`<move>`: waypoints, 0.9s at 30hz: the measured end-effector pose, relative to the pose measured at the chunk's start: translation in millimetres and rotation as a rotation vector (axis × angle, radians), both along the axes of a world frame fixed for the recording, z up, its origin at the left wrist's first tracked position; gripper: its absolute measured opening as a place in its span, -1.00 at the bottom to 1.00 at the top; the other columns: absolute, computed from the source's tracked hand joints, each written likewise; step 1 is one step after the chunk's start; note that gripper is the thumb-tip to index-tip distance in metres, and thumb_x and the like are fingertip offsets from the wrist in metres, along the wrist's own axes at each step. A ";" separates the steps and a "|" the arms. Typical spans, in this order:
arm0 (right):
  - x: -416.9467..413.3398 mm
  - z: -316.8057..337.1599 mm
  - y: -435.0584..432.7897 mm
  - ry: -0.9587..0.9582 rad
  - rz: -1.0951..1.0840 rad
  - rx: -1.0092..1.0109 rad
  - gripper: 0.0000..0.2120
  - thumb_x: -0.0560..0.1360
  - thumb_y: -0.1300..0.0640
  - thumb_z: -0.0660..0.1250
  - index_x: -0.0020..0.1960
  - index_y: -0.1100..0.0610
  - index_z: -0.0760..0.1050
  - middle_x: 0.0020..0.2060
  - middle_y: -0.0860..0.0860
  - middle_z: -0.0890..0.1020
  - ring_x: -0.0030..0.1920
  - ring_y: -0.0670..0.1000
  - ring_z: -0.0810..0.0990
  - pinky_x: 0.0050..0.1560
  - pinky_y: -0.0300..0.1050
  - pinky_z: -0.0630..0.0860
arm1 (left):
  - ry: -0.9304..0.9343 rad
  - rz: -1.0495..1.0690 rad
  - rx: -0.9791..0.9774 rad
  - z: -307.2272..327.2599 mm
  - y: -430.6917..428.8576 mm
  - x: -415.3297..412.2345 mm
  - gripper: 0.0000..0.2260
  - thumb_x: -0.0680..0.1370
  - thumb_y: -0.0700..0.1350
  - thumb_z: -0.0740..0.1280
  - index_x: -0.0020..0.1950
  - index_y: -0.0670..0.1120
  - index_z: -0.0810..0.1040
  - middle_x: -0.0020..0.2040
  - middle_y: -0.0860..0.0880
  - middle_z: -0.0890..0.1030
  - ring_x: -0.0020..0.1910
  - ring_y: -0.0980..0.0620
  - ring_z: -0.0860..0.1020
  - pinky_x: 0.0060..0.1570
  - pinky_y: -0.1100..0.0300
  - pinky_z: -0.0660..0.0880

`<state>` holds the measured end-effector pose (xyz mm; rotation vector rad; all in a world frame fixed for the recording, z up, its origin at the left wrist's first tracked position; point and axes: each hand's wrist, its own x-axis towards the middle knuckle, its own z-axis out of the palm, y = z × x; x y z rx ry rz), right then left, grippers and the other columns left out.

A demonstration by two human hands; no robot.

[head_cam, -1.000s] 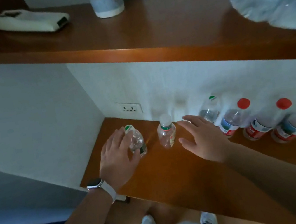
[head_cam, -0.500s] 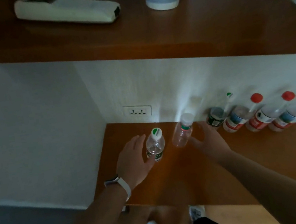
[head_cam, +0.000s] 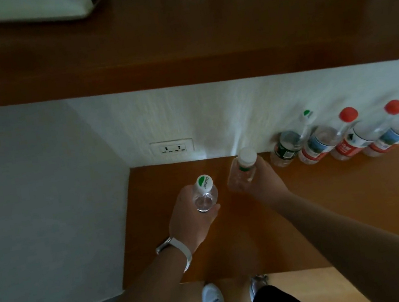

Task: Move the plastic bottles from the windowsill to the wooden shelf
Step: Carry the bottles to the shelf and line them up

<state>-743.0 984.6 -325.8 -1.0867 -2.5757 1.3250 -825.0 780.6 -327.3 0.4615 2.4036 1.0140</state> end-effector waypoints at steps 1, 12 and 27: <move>1.1 -0.1 1.2 0.007 0.002 -0.003 -0.31 0.29 -0.25 0.45 0.34 -0.09 0.32 0.18 -0.08 0.54 0.09 -0.11 0.56 0.03 -0.15 0.53 | 0.007 0.011 0.009 -0.1 1.2 0.0 -0.48 0.37 0.09 0.58 0.21 0.14 0.40 0.08 0.12 0.58 -0.01 0.12 0.61 -0.08 0.10 0.64; 4.5 13.8 32.7 0.036 -0.140 0.044 -0.39 0.37 -0.28 0.41 0.28 -0.03 0.30 0.12 -0.08 0.55 0.00 -0.07 0.57 -0.04 -0.08 0.53 | 0.015 -0.044 0.084 14.0 44.4 -22.2 -0.55 0.42 0.02 0.55 0.24 0.08 0.46 0.06 0.15 0.58 -0.03 0.18 0.58 -0.15 0.31 0.53; -17.8 -9.3 49.9 0.062 -0.370 0.042 -0.30 0.41 -0.13 0.46 0.36 0.13 0.21 0.23 0.14 0.50 0.17 0.18 0.57 0.12 0.19 0.57 | 0.010 -0.064 0.148 17.4 124.2 -57.2 -0.51 0.44 -0.03 0.53 0.31 0.04 0.43 0.12 0.09 0.58 0.04 0.11 0.58 -0.08 0.24 0.54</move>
